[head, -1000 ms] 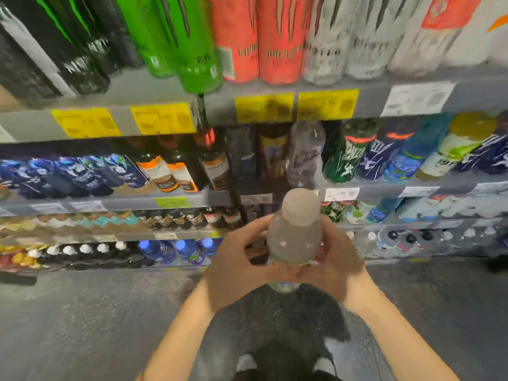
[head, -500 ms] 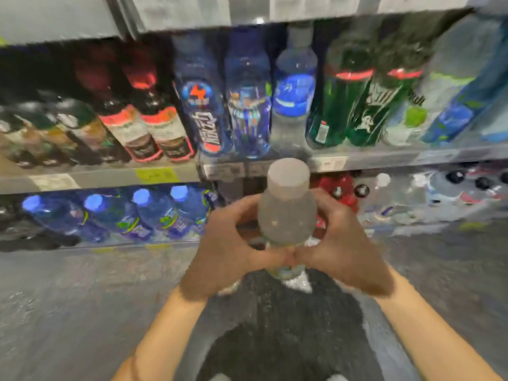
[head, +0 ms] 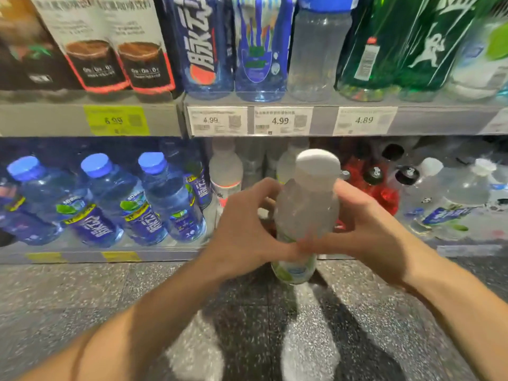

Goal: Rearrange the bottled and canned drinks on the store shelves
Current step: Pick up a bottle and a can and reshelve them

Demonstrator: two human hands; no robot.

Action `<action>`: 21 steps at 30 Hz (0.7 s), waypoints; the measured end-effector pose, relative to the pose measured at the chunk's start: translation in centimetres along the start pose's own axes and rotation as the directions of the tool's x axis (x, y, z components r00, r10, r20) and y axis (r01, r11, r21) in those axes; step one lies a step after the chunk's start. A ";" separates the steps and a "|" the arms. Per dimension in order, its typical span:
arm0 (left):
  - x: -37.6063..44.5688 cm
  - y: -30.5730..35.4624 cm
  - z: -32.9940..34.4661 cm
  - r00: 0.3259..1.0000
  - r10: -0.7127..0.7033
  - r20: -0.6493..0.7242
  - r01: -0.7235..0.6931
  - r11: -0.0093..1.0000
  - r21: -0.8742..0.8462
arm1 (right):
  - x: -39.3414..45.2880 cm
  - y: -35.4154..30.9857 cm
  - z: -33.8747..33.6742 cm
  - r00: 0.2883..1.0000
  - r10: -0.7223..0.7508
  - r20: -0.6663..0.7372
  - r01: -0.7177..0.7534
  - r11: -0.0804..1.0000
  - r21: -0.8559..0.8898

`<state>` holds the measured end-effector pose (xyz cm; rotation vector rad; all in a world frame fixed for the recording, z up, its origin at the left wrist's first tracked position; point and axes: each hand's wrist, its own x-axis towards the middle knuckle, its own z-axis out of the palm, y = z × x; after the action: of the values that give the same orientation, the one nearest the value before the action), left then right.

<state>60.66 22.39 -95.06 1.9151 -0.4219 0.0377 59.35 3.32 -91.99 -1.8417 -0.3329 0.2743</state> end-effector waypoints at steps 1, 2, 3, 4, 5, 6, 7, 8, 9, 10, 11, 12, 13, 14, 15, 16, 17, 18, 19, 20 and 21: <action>0.0 -0.4 0.1 1.000 0.015 -0.014 -0.015 1.000 -0.002 | 0.2 0.1 0.3 1.000 -0.003 -0.027 0.003 1.000 -0.015; 0.1 -0.6 0.2 0.999 0.031 -0.031 -0.031 1.000 -0.005 | 0.4 0.0 0.4 0.998 -0.015 -0.062 0.013 0.999 -0.035; 0.2 -0.8 0.2 0.998 0.052 -0.042 -0.052 0.999 -0.007 | 0.6 -0.1 0.4 0.994 -0.032 -0.100 0.026 0.998 -0.056; 0.4 -1.0 0.3 0.995 0.084 -0.048 -0.084 0.996 0.005 | 0.7 -0.4 0.4 0.990 -0.053 -0.131 0.042 0.996 -0.081; 0.5 -1.1 0.3 0.991 0.125 -0.049 -0.123 0.992 0.025 | 0.7 -0.7 0.3 0.985 -0.080 -0.153 0.063 0.992 -0.112; 0.6 -1.2 0.3 0.985 0.164 -0.047 -0.161 0.986 0.051 | 0.6 -0.9 0.2 0.980 -0.106 -0.166 0.082 0.987 -0.141; 0.8 -1.2 0.1 0.984 0.179 -0.018 -0.178 0.982 0.063 | 0.4 -1.0 0.0 0.976 -0.123 -0.179 0.094 0.983 -0.160; 1.1 -1.2 -0.2 0.986 0.161 0.050 -0.163 0.985 0.053 | 0.2 -1.0 -0.2 0.972 -0.131 -0.196 0.097 0.980 -0.173; 1.5 -1.2 -0.7 0.981 0.109 0.159 -0.115 0.993 0.029 | 0.0 -0.9 -0.3 0.968 -0.130 -0.213 0.091 0.978 -0.185; 1.9 -1.3 -1.2 0.958 0.063 0.281 -0.075 0.997 0.030 | -0.1 -0.8 -0.5 0.966 -0.123 -0.226 0.078 0.977 -0.199; 2.5 -1.6 -1.8 0.929 0.029 0.370 -0.058 0.996 0.067 | -0.2 -0.6 -0.7 0.967 -0.113 -0.231 0.063 0.975 -0.213; 3.0 -2.2 -2.2 0.915 0.006 0.404 -0.073 0.986 0.150 | -0.3 -0.4 -0.9 0.968 -0.101 -0.231 0.047 0.973 -0.226; 3.5 -2.8 -2.5 0.920 -0.019 0.392 -0.085 0.966 0.246 | -0.3 -0.2 -1.0 0.969 -0.091 -0.230 0.035 0.970 -0.240; 4.0 -3.7 -2.5 0.938 -0.043 0.344 -0.091 0.927 0.364 | -0.4 -0.1 -1.2 0.969 -0.085 -0.230 0.025 0.967 -0.254; 4.3 -4.4 -2.4 0.956 -0.065 0.286 -0.079 0.882 0.465 | -0.4 0.0 -1.3 0.969 -0.085 -0.232 0.020 0.963 -0.268; 4.5 -5.0 -2.0 0.968 -0.090 0.236 -0.050 0.846 0.531 | -0.4 0.1 -1.4 0.968 -0.091 -0.235 0.022 0.959 -0.281; 4.6 -5.6 -1.3 0.974 -0.116 0.196 -0.016 0.824 0.566 | -0.4 0.2 -1.6 0.965 -0.103 -0.242 0.029 0.956 -0.292; 4.6 -6.1 -0.6 0.976 -0.134 0.173 0.009 0.812 0.583 | -0.4 0.3 -1.7 0.961 -0.119 -0.251 0.040 0.953 -0.299; 4.6 -6.7 0.3 0.976 -0.140 0.169 0.013 0.803 0.596 | -0.3 0.4 -1.8 0.956 -0.132 -0.261 0.048 0.951 -0.304; 4.4 -7.2 1.2 0.977 -0.131 0.170 0.003 0.801 0.599 | -0.2 0.6 -1.9 0.953 -0.142 -0.267 0.055 0.950 -0.308; 4.3 -7.8 2.1 0.979 -0.121 0.163 0.002 0.806 0.592 | 0.0 0.7 -2.0 0.951 -0.151 -0.270 0.062 0.948 -0.312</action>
<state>66.69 21.75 -101.86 2.5671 -0.5190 -0.0705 60.07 1.34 -92.10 -2.1209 -0.2786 -0.1332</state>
